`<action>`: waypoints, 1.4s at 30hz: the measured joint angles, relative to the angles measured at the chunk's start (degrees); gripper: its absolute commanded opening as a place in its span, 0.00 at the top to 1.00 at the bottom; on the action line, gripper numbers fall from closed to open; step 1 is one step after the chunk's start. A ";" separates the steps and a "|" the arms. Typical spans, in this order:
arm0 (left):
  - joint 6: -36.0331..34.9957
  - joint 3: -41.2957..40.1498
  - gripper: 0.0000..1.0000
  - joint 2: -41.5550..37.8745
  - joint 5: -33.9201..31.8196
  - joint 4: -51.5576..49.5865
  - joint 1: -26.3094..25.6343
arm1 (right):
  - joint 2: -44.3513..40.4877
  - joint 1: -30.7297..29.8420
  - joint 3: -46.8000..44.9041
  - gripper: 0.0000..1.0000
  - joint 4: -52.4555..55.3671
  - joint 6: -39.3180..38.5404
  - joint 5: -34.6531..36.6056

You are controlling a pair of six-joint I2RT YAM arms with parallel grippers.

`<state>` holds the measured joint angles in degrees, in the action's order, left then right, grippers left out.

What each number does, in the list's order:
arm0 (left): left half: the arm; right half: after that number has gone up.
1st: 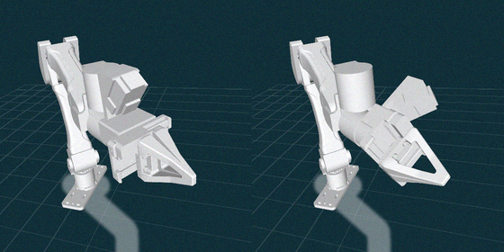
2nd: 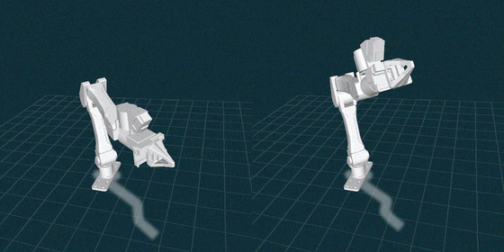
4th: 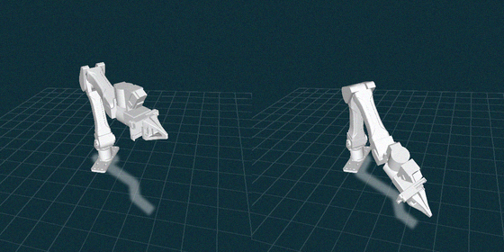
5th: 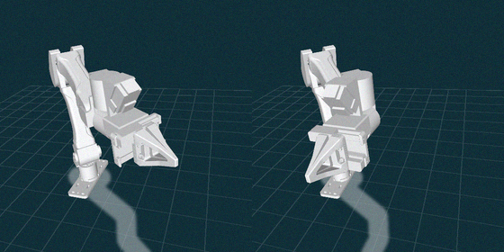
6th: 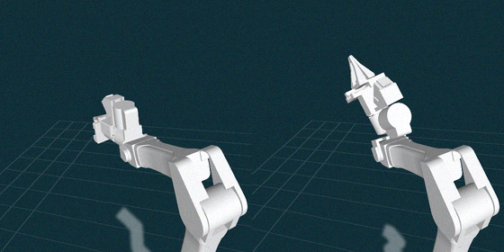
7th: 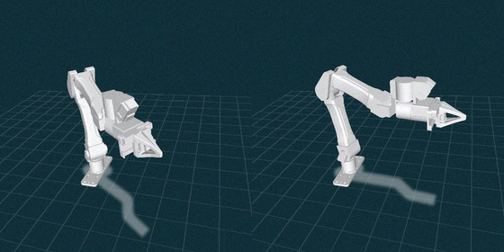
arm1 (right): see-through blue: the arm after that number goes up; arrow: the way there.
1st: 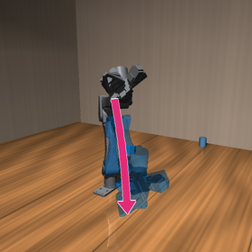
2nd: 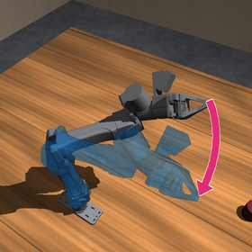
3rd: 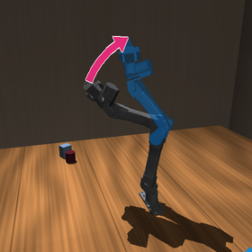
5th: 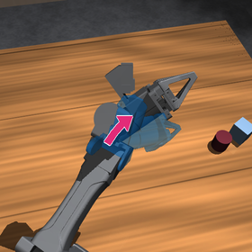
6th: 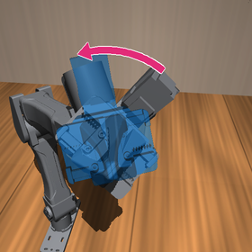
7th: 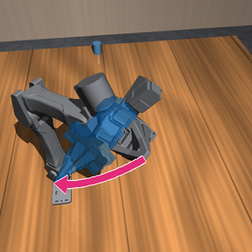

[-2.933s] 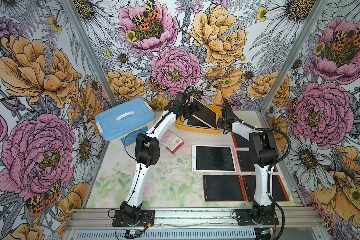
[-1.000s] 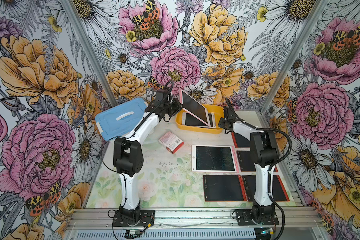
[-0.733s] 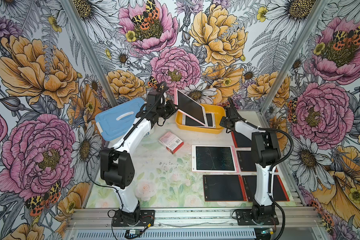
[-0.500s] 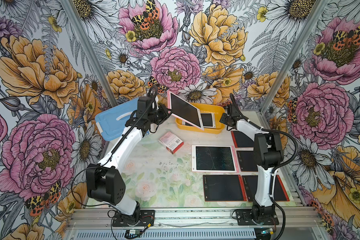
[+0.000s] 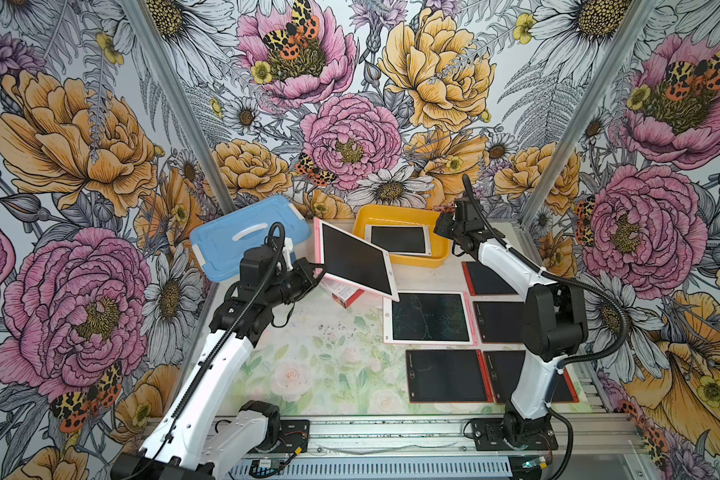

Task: Take out the writing tablet from the storage box
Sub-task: Place the writing tablet at the center of the board.

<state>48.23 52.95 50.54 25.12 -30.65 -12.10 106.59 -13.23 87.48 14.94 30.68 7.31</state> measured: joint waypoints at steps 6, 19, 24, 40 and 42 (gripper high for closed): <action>0.02 -4.22 1.00 -14.21 0.02 -11.28 2.21 | -3.45 -1.38 -6.80 0.33 -1.16 1.44 1.29; -1.27 -11.72 1.00 -26.14 1.79 -29.57 4.74 | -6.62 -2.89 -12.02 0.32 -3.04 2.43 3.34; -3.17 -11.72 1.00 -27.32 0.76 -32.87 4.79 | -6.62 -2.99 -12.07 0.32 -3.67 2.58 3.45; -8.85 -11.39 0.78 -21.07 -9.75 -38.82 5.01 | -6.27 -2.99 -12.04 0.32 -4.09 2.75 3.45; -9.42 -11.37 0.75 -20.04 -11.06 -39.41 5.27 | -5.99 -2.99 -11.93 0.32 -4.11 2.75 3.48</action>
<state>38.81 41.58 30.50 14.06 -70.06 -6.83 100.60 -16.23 75.55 10.83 33.43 10.79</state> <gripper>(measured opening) 0.234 0.681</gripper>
